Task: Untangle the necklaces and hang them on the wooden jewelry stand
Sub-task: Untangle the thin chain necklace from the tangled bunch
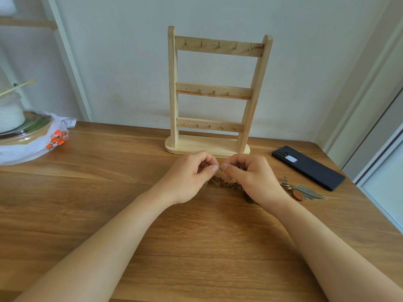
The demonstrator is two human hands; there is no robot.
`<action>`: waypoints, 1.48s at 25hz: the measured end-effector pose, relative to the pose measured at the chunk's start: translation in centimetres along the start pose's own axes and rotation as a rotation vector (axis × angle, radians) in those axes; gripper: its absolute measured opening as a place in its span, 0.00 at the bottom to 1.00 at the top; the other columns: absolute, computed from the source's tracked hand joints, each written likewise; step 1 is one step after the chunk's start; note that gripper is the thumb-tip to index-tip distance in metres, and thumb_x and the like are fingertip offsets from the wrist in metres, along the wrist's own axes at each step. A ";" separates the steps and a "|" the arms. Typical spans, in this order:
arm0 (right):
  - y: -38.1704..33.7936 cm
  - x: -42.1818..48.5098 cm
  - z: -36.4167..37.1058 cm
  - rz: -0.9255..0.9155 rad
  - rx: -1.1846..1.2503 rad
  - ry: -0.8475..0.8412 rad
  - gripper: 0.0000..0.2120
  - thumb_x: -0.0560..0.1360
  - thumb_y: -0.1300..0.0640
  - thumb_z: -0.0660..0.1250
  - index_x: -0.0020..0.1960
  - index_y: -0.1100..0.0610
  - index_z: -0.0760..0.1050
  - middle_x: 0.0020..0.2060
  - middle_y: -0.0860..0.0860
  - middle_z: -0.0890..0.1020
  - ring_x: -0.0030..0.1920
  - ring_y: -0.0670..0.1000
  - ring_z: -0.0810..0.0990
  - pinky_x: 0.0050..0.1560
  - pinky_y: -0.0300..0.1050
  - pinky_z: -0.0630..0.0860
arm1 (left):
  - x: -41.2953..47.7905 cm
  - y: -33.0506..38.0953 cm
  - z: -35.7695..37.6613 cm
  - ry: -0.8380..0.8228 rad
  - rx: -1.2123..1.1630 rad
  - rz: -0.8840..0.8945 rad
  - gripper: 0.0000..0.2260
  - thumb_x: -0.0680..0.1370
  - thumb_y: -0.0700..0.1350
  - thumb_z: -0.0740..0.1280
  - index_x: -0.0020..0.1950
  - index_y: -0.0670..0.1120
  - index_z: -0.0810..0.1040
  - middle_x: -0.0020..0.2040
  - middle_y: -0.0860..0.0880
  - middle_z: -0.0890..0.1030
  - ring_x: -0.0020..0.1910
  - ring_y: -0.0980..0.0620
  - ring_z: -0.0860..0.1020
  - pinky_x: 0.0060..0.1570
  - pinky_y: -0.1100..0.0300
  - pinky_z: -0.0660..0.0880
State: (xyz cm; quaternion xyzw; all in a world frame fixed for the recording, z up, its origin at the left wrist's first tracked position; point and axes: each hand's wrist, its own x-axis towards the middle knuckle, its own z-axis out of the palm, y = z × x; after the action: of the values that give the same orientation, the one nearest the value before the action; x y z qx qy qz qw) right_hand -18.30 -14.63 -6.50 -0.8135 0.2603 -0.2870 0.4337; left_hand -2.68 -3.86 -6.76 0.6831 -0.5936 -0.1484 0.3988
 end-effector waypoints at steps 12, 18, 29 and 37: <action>0.5 0.1 -0.5 -0.053 0.024 0.011 0.05 0.78 0.55 0.71 0.45 0.53 0.83 0.38 0.61 0.82 0.36 0.58 0.77 0.41 0.51 0.76 | -0.3 0.3 -0.1 0.183 -0.241 -0.083 0.01 0.75 0.43 0.75 0.45 0.49 0.86 0.39 0.52 0.86 0.40 0.56 0.84 0.45 0.62 0.80; 0.5 0.0 -0.3 -0.086 0.040 -0.012 0.03 0.77 0.57 0.72 0.46 0.54 0.84 0.39 0.62 0.83 0.41 0.65 0.78 0.46 0.62 0.77 | -0.4 0.5 0.0 0.234 -0.234 0.026 0.03 0.73 0.39 0.77 0.44 0.46 0.86 0.39 0.53 0.86 0.40 0.57 0.84 0.43 0.64 0.81; 0.9 0.1 -0.4 -0.125 0.005 -0.033 0.02 0.76 0.56 0.73 0.45 0.52 0.84 0.38 0.59 0.84 0.41 0.65 0.78 0.44 0.59 0.77 | -0.5 0.2 0.1 0.312 0.012 0.190 0.04 0.72 0.39 0.76 0.42 0.47 0.84 0.38 0.57 0.83 0.42 0.58 0.82 0.42 0.69 0.76; 0.7 0.0 -0.1 -0.158 -0.101 0.006 0.00 0.75 0.57 0.75 0.45 0.53 0.84 0.36 0.54 0.84 0.39 0.58 0.80 0.42 0.49 0.77 | -0.3 0.1 -0.3 0.203 -0.065 0.019 0.04 0.72 0.41 0.76 0.40 0.49 0.84 0.36 0.55 0.84 0.37 0.59 0.82 0.40 0.66 0.78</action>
State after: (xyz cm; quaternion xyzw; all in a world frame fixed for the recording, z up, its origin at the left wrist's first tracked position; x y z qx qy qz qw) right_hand -18.50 -15.01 -7.07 -0.8516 0.2105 -0.3092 0.3673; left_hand -2.64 -3.44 -6.55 0.6757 -0.5513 -0.0941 0.4802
